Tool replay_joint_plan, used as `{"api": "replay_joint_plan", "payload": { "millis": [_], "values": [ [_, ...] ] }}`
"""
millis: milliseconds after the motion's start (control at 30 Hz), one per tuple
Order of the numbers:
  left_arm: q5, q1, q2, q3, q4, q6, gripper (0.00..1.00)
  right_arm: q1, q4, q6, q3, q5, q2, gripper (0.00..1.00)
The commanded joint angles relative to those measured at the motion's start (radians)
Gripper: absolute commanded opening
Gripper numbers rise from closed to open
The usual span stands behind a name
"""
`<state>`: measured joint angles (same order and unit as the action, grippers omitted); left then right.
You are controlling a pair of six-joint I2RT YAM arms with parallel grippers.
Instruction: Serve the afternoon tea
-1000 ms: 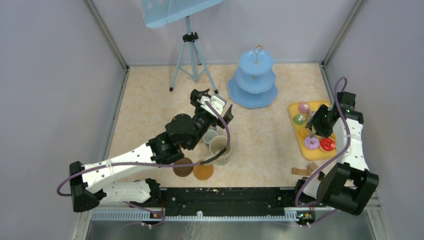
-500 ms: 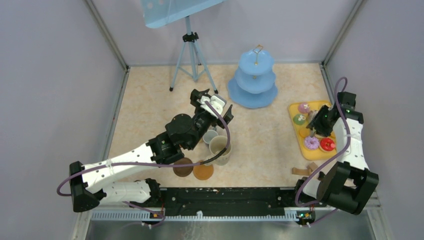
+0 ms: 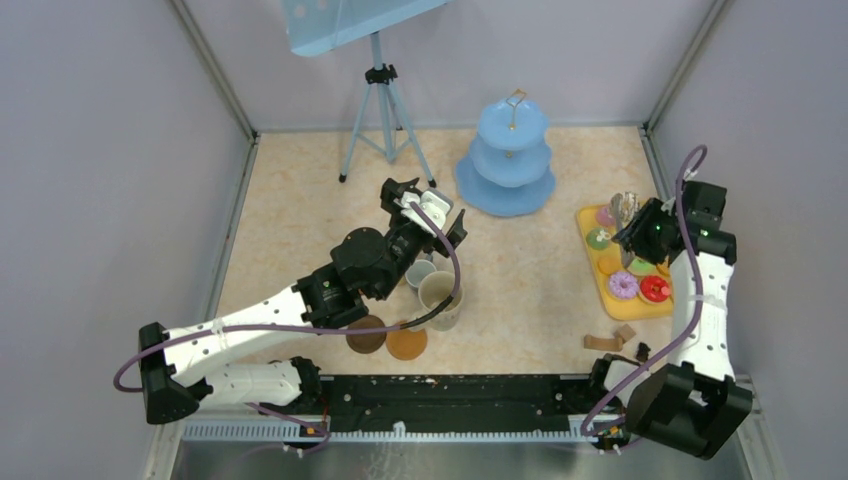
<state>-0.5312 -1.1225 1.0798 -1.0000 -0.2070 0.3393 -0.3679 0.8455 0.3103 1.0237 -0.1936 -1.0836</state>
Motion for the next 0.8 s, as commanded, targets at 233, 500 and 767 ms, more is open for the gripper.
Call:
{"api": "replay_joint_plan", "payload": {
  "millis": [233, 500, 767],
  "values": [
    [0.002, -0.003, -0.002, -0.022, -0.009, -0.011, 0.99, 0.253, -0.304, 0.118, 0.035, -0.179, -0.145, 0.26],
    [0.007, -0.003, 0.005, -0.035, 0.011, -0.026, 0.99, 0.3, -0.485, 0.154, 0.058, -0.188, -0.32, 0.26],
    [0.013, -0.003, 0.014, -0.032, 0.009, -0.03, 0.99, 0.307, -0.565, 0.165, 0.122, -0.21, -0.432, 0.25]
  ]
}}
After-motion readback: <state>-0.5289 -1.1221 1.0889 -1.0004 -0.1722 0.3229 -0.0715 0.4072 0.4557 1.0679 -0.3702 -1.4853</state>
